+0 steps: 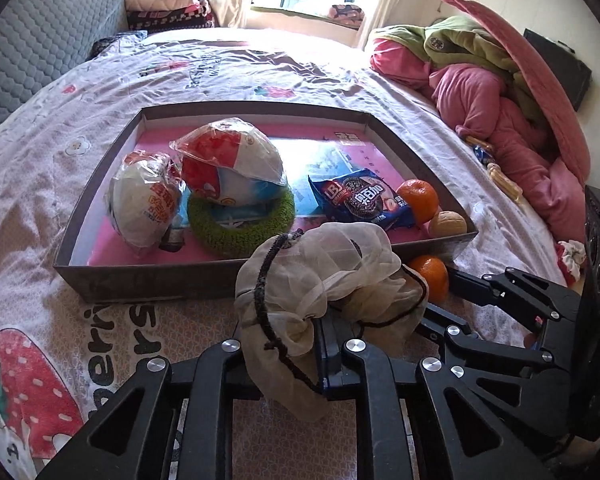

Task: Organize objects
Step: 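Grasp the white drawstring bag with left tool while right tool grasps the orange, then carry the bag with left tool over the tray while right tool carries the orange there, then release the bag with left tool in the tray while right tool releases the orange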

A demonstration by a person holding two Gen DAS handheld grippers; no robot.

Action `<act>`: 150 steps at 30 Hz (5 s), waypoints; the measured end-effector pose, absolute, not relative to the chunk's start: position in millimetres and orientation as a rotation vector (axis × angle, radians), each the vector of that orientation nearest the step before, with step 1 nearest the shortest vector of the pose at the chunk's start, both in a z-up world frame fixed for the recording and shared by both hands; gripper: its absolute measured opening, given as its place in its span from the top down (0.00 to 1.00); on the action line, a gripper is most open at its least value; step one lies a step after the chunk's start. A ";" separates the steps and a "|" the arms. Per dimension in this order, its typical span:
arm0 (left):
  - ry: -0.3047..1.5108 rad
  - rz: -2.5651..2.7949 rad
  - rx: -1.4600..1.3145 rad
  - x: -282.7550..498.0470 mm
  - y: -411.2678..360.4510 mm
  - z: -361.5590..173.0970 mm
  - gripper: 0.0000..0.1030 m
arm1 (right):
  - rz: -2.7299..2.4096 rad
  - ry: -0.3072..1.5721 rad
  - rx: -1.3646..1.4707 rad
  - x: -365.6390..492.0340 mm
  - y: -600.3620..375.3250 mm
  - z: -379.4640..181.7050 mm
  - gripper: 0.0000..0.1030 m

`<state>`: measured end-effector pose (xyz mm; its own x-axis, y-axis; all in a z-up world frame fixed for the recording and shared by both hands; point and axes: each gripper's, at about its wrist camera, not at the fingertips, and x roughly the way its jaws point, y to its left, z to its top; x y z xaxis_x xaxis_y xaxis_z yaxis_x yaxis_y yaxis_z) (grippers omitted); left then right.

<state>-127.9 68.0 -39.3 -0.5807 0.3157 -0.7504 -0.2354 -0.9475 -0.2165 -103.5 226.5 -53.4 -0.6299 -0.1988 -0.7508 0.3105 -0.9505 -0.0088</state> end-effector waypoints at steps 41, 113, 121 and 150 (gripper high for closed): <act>-0.080 2.798 -0.954 -132.9 18.0 81.4 0.86 | -2.750 0.120 0.805 -97.0 238.8 59.7 0.63; 0.039 2.669 -1.196 -171.8 32.7 -24.7 0.49 | -2.643 0.169 1.084 -139.7 227.3 -25.2 0.61; 0.043 2.674 -1.190 -160.2 30.1 -20.2 0.44 | -2.646 0.156 1.060 -135.7 229.0 -17.4 0.61; -0.048 2.729 -1.132 -122.0 28.3 19.5 0.32 | -2.701 0.078 0.996 -109.5 225.8 10.9 0.42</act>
<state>-122.0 28.3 19.5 -0.6917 0.1834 -0.6985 -0.1586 -0.9822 -0.1009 -109.5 225.8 10.9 -0.7305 -0.2244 -0.6450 0.2615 -0.9644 0.0394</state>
